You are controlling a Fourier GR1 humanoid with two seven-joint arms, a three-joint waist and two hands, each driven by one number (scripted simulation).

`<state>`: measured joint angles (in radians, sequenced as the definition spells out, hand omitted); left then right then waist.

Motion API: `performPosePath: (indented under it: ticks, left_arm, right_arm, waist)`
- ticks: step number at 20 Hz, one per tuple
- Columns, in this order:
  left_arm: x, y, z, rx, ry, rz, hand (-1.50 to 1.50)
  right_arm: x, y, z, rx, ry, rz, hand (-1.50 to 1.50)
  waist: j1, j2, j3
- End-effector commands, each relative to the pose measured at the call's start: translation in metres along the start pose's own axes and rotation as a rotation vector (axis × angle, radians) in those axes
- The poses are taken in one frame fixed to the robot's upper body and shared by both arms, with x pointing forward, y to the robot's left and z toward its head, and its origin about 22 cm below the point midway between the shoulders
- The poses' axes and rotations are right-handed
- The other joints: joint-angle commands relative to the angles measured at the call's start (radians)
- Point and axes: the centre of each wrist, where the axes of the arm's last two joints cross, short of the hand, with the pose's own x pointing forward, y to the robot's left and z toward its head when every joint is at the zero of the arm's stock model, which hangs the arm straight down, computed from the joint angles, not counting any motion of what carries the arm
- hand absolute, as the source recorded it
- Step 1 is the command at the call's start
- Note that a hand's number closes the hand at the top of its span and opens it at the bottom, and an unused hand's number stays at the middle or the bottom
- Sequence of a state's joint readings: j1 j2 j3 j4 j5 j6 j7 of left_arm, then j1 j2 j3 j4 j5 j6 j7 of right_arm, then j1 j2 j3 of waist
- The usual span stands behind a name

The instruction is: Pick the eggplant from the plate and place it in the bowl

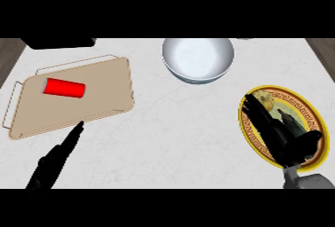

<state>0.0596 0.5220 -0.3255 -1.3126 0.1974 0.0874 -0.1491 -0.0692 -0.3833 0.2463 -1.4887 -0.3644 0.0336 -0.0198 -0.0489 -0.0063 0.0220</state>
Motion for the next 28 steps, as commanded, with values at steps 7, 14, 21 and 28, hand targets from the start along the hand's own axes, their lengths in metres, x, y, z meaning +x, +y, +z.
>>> performPosePath:
  ticks: [7, 14, 21, 28]
  left_arm:
    - [0.065, -0.039, -0.030, -0.045, -0.216, 0.296, 0.00]
    - [0.117, -0.038, -0.042, -0.121, -0.238, 0.407, 0.00]
    - [0.124, -0.070, -0.051, -0.146, -0.234, 0.429, 0.00]
    - [0.137, -0.078, -0.049, -0.166, -0.235, 0.416, 0.00]
  right_arm:
    - [0.041, -0.161, 0.076, -0.539, 0.444, 0.703, 1.50]
    - [0.049, -0.106, 0.071, -0.617, 0.207, 0.588, -1.50]
    - [0.128, -0.117, 0.059, -0.573, 0.592, 1.003, -1.50]
    - [0.168, -0.100, 0.020, -0.476, 0.914, 0.955, -1.50]
  waist:
    - [-0.037, 0.024, -0.056]
    - [0.036, 0.003, -0.023]
    - [0.063, 0.010, -0.028]
    - [0.095, 0.014, -0.024]
